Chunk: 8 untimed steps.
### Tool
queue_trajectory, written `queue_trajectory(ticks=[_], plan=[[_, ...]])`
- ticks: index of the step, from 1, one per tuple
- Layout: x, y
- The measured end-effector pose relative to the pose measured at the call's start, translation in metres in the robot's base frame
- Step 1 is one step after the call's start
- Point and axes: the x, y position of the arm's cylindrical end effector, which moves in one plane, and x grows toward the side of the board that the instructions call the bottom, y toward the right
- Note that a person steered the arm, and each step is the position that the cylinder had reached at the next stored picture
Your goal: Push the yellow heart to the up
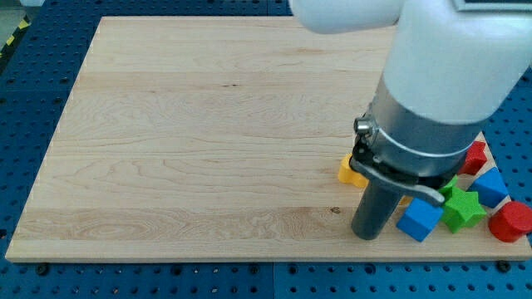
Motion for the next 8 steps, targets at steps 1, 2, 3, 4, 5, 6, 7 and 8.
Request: queue_trajectory(ticks=[1,2,3,4,5,6,7,8], plan=[[-0.016,0.0],[-0.037,0.0],[-0.04,0.001],[-0.04,0.001],[-0.04,0.001],[-0.042,0.001],[-0.056,0.001],[-0.064,0.001]])
